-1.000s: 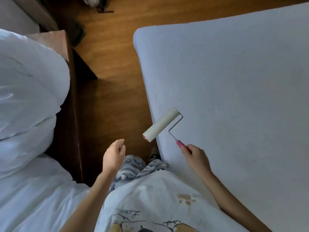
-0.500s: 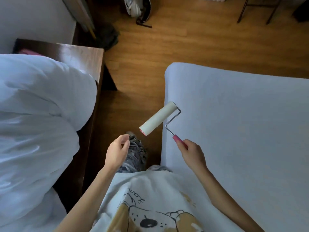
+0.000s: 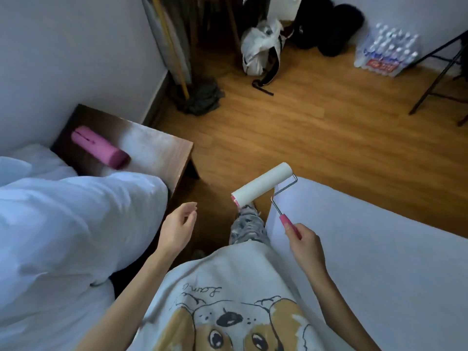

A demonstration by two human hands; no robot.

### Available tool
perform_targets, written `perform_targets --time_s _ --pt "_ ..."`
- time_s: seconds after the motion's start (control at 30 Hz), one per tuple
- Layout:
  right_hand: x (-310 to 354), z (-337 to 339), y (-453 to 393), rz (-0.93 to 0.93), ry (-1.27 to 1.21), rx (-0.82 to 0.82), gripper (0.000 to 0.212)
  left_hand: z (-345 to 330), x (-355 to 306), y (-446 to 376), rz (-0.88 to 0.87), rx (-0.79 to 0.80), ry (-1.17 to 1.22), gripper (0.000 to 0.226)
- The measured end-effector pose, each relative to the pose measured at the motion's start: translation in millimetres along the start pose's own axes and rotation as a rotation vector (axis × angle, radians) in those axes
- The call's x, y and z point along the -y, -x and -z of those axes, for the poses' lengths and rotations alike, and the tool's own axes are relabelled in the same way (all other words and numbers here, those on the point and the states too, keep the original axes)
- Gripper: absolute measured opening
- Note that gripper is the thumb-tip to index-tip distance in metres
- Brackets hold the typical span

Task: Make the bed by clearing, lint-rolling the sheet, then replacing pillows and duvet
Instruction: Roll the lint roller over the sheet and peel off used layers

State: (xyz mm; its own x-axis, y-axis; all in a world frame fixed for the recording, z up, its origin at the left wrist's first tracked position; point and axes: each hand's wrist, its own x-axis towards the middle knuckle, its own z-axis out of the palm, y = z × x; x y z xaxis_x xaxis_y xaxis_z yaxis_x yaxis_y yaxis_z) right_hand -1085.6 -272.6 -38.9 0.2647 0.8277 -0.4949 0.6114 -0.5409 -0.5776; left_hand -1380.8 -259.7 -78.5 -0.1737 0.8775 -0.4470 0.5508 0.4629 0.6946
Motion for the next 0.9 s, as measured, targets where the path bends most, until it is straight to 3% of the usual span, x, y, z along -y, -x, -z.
perform_targets --time_s 0.2,0.33,0.47,0.63,0.9 --pt "88 27 -147 0.186 0.164 0.184 0.064 14 -53 -84 0.144 -0.222 0.138 0.026" --pt "163 29 -214 0.351 0.275 0.322 0.059 43 -73 -129 0.224 -0.369 0.210 0.027" --pt "239 -4 -264 0.489 0.394 0.409 0.064 83 -64 -180 0.296 -0.542 0.236 0.028" --pt "325 -73 -297 0.614 0.470 0.496 0.068 143 -16 -245 0.537 -0.700 0.102 0.047" --pt "430 -163 -313 0.716 0.702 0.602 0.056 211 82 -322 0.861 -0.595 0.001 0.068"
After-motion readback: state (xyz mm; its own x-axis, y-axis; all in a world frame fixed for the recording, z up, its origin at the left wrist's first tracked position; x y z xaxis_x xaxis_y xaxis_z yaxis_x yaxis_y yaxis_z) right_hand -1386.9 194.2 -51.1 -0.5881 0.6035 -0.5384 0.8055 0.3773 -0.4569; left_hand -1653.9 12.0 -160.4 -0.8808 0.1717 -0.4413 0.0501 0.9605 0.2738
